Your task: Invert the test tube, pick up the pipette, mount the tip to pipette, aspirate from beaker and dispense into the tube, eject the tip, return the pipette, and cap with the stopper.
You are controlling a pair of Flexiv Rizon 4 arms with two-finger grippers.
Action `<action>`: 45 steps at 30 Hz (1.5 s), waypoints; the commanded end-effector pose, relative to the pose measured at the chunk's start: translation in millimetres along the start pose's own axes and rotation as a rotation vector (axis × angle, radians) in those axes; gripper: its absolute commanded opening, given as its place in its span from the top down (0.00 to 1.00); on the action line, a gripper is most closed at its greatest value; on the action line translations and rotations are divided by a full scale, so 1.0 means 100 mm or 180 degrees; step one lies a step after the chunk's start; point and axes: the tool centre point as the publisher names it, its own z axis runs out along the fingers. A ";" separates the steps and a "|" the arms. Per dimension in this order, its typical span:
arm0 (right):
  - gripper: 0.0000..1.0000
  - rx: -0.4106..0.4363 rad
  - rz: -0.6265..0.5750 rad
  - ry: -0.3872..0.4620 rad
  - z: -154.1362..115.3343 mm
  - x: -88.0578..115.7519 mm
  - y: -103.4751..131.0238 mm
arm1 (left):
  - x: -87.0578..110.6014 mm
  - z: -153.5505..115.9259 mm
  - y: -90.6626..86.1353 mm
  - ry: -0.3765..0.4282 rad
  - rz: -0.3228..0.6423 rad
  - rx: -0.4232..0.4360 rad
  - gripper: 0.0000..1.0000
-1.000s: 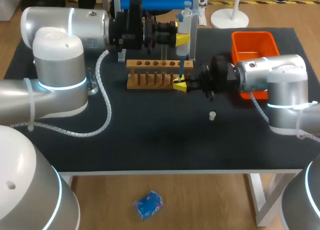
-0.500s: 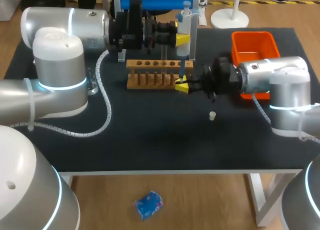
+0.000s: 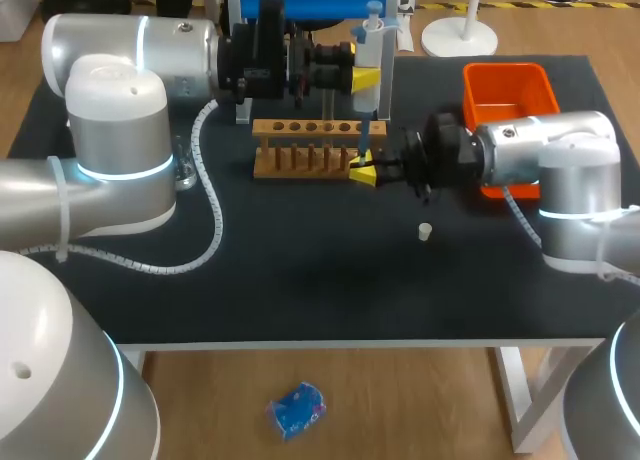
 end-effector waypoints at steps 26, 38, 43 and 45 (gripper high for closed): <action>1.00 0.0016 -0.0017 -0.0033 0.01 -0.02 0.15 | -0.01 0.01 0.01 -0.0003 0.0005 0.0011 1.00; 1.00 0.0035 0.0132 -0.0098 0.01 -0.02 0.20 | -0.01 0.01 0.01 -0.0003 0.0005 0.0011 1.00; 1.00 0.0015 0.0159 -0.0102 0.02 -0.02 0.24 | -0.01 0.01 0.01 -0.0003 0.0005 0.0011 1.00; 1.00 0.0019 0.0151 -0.0102 0.02 -0.02 0.24 | -0.01 0.01 0.01 -0.0003 0.0005 0.0011 1.00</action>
